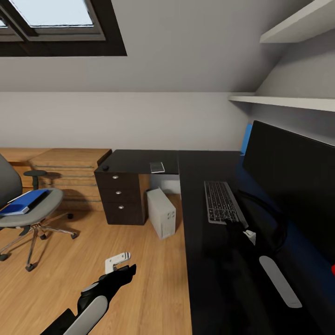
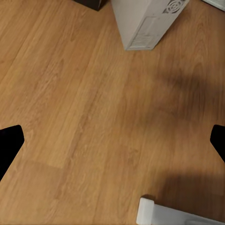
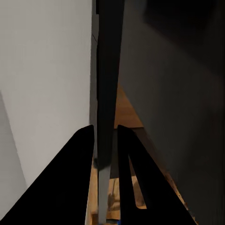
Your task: In the bedroom, organize the workspace by keeping the computer under the desk, ensuring the monitor is on the desk, placing the keyboard on the desk next to the monitor, placing the mouse on the desk next to the keyboard, moving the folder from the swivel chair onto the desk next to the mouse, stacking the notebook on top of the folder with the pen on top of the notebook, and positioning the swivel chair next to the desk.
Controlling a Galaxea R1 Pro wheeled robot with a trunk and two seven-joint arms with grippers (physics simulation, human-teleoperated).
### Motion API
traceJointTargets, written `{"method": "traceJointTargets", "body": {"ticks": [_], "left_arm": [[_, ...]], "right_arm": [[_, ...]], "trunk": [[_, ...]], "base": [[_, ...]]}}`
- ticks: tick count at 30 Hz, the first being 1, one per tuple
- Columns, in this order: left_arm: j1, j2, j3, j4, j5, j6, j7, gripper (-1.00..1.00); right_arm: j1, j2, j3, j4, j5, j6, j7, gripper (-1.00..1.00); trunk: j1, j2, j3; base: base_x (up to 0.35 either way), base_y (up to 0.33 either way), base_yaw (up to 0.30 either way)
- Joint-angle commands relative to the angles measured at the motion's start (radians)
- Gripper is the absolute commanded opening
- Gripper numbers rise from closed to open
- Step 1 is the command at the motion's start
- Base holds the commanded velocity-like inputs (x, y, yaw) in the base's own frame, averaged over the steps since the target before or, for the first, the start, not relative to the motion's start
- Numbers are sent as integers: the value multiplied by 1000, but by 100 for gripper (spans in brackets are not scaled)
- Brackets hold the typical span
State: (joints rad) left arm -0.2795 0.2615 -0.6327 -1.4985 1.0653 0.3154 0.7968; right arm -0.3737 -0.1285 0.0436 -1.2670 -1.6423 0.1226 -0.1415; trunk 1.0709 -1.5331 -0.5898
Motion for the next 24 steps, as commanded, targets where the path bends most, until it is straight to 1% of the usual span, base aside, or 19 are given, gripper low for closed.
{"method": "traceJointTargets", "body": {"ticks": [1, 10, 24], "left_arm": [[-1, 1, -2, -2, 4, 2, 7, 100], [-1, 1, -1, 0, 4, 2, 7, 100], [-1, 3, -3, 2, 4, 0, 10, 100]], "right_arm": [[-1, -1, 1, -2, -8, 0, -3, -100], [-1, -1, 1, -2, -7, 0, -3, -100], [-1, -2, 0, 7, -7, 1, -6, -100]], "trunk": [[4, -8, -4], [38, -71, -32], [38, -71, -32]], "base": [[0, 0, 0], [0, 0, 0], [0, 0, 0]]}}
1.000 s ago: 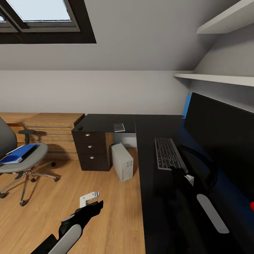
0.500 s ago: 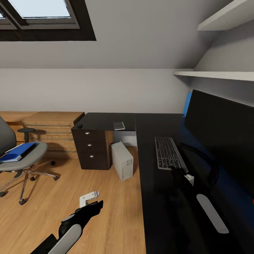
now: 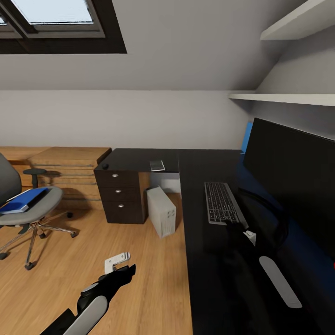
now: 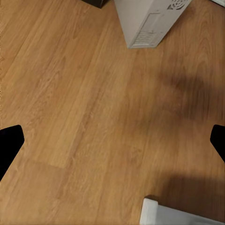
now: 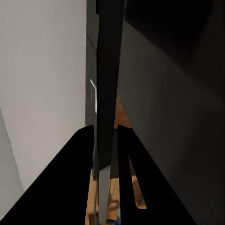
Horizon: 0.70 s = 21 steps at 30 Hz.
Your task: In the bedroom, organize the workspace by keeping the computer under the desk, ensuring the monitor is on the desk, placing the keyboard on the desk next to the monitor, placing the mouse on the desk next to the keyboard, moving the folder from the swivel chair onto the desk next to the mouse, stacking the notebook on top of the folder with the pen on top of the notebook, and positioning the swivel chair next to the desk.
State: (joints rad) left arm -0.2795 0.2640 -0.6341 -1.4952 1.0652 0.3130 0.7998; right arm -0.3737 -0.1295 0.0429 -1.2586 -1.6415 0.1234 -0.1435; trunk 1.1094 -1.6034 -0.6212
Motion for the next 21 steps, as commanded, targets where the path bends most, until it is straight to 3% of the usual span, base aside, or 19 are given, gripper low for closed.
{"method": "traceJointTargets", "body": {"ticks": [1, 21], "left_arm": [[-1, 1, -2, -1, 4, 2, 7, 100], [-1, 9, 0, 1, 4, 2, 7, 100]], "right_arm": [[-1, -1, 1, -1, -8, 0, -4, -100], [-1, -1, 0, -1, -8, 1, -6, -100]], "trunk": [[0, -1, -1], [0, -1, -1]], "base": [[-5, 0, 0], [-38, -4, 0]]}}
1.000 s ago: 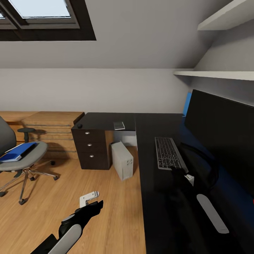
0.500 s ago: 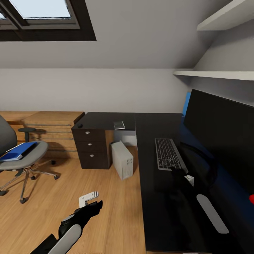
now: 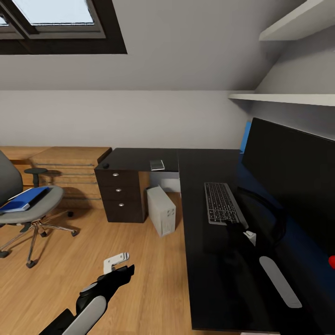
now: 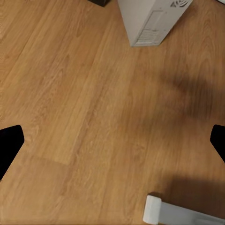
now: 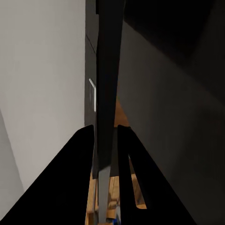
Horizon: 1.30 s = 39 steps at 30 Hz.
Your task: In the bedroom, organize the workspace by keeping the computer under the desk, ensuring the monitor is on the desk, placing the keyboard on the desk next to the monitor, placing the mouse on the desk next to the keyboard, moving the folder from the swivel chair onto the desk next to the mouse, stacking the notebook on top of the folder with the pen on top of the notebook, and positioning the swivel chair next to the desk.
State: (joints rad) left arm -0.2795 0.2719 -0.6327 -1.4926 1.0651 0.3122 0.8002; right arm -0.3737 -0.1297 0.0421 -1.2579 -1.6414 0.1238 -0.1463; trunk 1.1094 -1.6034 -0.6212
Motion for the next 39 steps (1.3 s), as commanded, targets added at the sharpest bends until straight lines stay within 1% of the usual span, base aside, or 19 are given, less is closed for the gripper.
{"method": "traceJointTargets", "body": {"ticks": [1, 9, 23, 24, 39], "left_arm": [[-1, 2, -2, -1, 4, 2, 7, 100], [-1, 7, -2, 7, 7, 2, 7, 100], [-1, 7, -1, 9, 7, 2, 7, 100], [-1, 7, -1, 9, 7, 2, 7, 100], [-1, 7, 0, 17, 9, 2, 7, 100]], "right_arm": [[-1, -1, 1, -1, -8, 0, -4, -100], [-1, -1, 1, -1, -8, 0, -4, -100], [-1, -1, 2, -2, -9, 2, -4, -100], [-1, -1, 2, -2, -9, 2, -4, 100], [-1, -1, 1, -1, -9, 2, -4, 100]], "trunk": [[0, -1, -1], [0, -1, -1], [0, -1, -1], [0, -1, -1], [0, -1, -1]], "base": [[0, 0, 0], [27, -86, 0], [2, -7, 0], [0, 0, 0], [-1, -3, 0]]}}
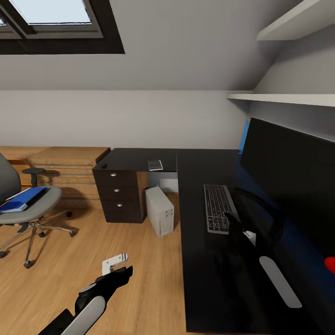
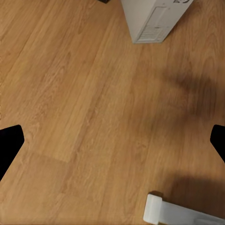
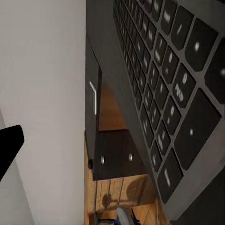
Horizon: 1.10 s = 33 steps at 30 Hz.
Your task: In the bedroom, organize the workspace by keeping the computer under the desk, ensuring the monitor is on the desk, placing the keyboard on the desk next to the monitor, placing the mouse on the desk next to the keyboard, moving the folder from the swivel chair onto the desk next to the mouse, stacking the notebook on top of the folder with the pen on top of the notebook, and positioning the swivel chair next to the desk.
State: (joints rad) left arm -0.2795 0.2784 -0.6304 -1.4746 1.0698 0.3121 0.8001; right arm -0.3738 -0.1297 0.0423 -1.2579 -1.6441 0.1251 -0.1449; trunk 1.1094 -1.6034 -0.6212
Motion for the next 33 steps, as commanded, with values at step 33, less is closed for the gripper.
{"method": "traceJointTargets", "body": {"ticks": [33], "left_arm": [[-1, 1, -2, -1, 4, 2, 7, 100]], "right_arm": [[-1, -1, 2, -1, -7, 1, -5, 100]], "trunk": [[0, -1, -1]], "base": [[-133, -28, 0]]}}
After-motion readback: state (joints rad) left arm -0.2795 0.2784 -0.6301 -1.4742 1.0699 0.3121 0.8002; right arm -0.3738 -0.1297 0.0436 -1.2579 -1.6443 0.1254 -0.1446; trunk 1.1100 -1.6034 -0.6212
